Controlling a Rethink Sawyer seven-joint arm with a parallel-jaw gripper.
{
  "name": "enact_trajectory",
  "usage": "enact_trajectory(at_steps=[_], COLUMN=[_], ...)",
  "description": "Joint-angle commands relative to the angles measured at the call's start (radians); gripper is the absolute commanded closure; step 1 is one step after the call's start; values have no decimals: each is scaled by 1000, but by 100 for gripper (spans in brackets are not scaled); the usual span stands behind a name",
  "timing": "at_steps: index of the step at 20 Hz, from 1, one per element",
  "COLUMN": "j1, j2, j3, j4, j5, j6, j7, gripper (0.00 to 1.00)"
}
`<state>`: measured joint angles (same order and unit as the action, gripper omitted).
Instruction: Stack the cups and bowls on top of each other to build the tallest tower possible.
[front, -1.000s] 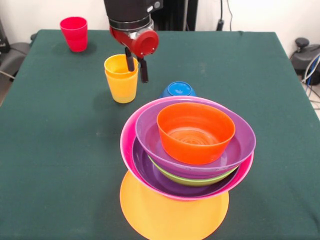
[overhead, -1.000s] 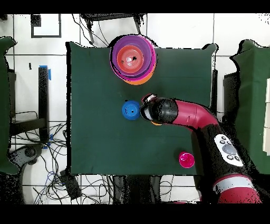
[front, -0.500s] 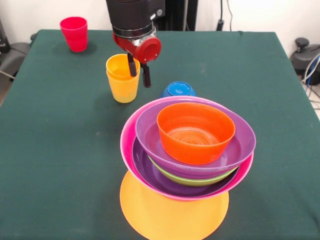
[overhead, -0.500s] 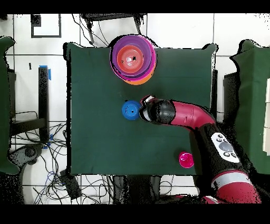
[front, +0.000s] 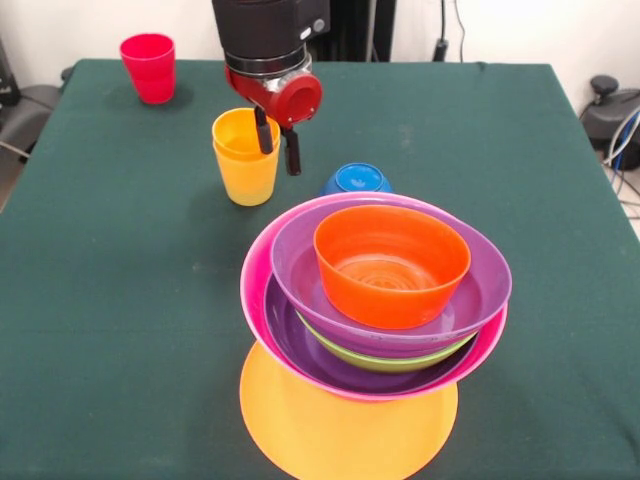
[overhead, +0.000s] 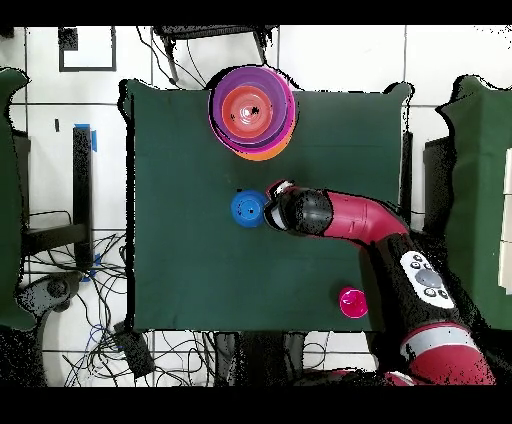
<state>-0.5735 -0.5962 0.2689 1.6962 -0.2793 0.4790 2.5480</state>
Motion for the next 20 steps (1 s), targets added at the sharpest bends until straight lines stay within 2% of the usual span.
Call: enact_trajectory(at_steps=[1, 6, 13, 20], j1=[5, -6, -8, -25], j2=[-1, -31, -166, -136], j3=[37, 41, 43, 50], j4=[38, 67, 134, 145], j5=[-81, -77, -46, -56], j6=[14, 21, 89, 59], j7=[-124, -129, -135, -134], gripper=[0, 0, 0, 0])
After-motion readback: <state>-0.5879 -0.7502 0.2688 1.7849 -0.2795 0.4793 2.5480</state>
